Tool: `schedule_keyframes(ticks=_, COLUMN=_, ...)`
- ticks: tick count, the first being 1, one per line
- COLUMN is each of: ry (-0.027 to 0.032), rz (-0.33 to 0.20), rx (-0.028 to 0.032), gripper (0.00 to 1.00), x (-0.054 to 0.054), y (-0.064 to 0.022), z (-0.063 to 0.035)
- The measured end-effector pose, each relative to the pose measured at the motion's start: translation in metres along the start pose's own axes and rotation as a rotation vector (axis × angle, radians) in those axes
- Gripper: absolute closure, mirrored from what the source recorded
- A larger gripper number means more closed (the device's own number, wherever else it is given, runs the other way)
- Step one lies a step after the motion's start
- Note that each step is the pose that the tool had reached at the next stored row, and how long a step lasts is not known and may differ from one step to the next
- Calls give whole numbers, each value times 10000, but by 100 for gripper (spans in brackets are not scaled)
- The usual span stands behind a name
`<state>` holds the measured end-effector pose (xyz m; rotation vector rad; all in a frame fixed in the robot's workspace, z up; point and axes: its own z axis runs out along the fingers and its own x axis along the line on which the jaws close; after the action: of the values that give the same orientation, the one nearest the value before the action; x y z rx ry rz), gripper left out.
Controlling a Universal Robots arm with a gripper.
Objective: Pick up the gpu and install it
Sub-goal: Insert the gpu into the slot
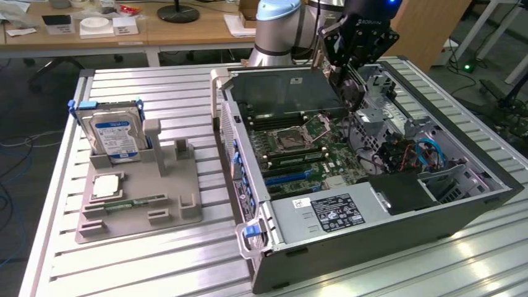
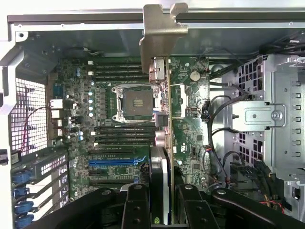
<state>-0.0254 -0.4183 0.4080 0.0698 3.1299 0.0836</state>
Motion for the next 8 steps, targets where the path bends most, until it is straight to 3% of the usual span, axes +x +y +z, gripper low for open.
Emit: schedule_keyframes(ticks=8, ry=57, rz=-1051, rx=-7, gripper=71, x=0, y=0, z=-1)
